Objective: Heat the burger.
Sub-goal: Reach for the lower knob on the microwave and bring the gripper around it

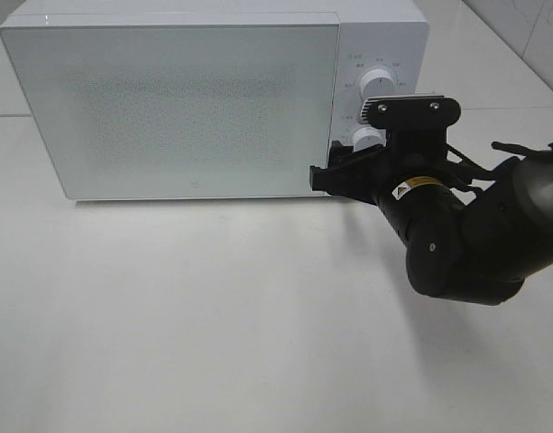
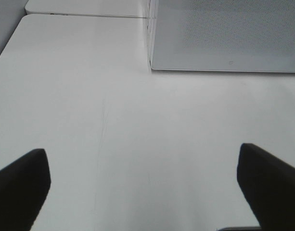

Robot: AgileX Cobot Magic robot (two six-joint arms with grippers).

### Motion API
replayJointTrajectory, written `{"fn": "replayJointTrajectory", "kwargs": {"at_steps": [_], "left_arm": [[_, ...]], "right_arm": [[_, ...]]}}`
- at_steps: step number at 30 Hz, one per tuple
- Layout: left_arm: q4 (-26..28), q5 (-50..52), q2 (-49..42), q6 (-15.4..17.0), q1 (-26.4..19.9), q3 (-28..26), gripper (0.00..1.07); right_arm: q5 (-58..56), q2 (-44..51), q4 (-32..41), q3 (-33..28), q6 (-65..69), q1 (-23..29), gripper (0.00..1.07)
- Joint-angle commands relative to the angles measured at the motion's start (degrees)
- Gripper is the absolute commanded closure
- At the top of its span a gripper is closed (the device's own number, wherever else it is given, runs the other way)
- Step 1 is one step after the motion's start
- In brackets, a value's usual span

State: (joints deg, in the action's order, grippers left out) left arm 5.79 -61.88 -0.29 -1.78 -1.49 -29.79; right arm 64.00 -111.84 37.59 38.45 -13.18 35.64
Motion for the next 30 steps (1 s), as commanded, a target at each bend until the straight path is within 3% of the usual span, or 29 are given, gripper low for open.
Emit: {"fn": "replayJointTrajectory", "kwargs": {"at_steps": [1, 19, 25, 27, 30], "left_arm": [[0.5, 0.7, -0.9, 0.0, -0.2, 0.2, 0.08], [0.5, 0.7, -0.9, 0.0, -0.2, 0.2, 0.08], [0.5, 0.7, -0.9, 0.0, -0.2, 0.2, 0.08], [0.5, 0.7, -0.9, 0.0, -0.2, 0.2, 0.08], [0.5, 0.7, -0.9, 0.0, -0.2, 0.2, 0.08]], "right_arm": [[0.1, -0.9, -1.7, 1.5, -0.8, -1.1, 0.31], [1.8, -5.0, -3.4, 5.8, 0.1, -4.1, 0.31], [2.9, -5.0, -3.4, 5.8, 0.1, -4.1, 0.39], [5.4, -5.0, -3.4, 5.8, 0.1, -3.9, 0.49], [6.1, -5.0, -3.4, 5.8, 0.1, -3.9, 0.51]]}}
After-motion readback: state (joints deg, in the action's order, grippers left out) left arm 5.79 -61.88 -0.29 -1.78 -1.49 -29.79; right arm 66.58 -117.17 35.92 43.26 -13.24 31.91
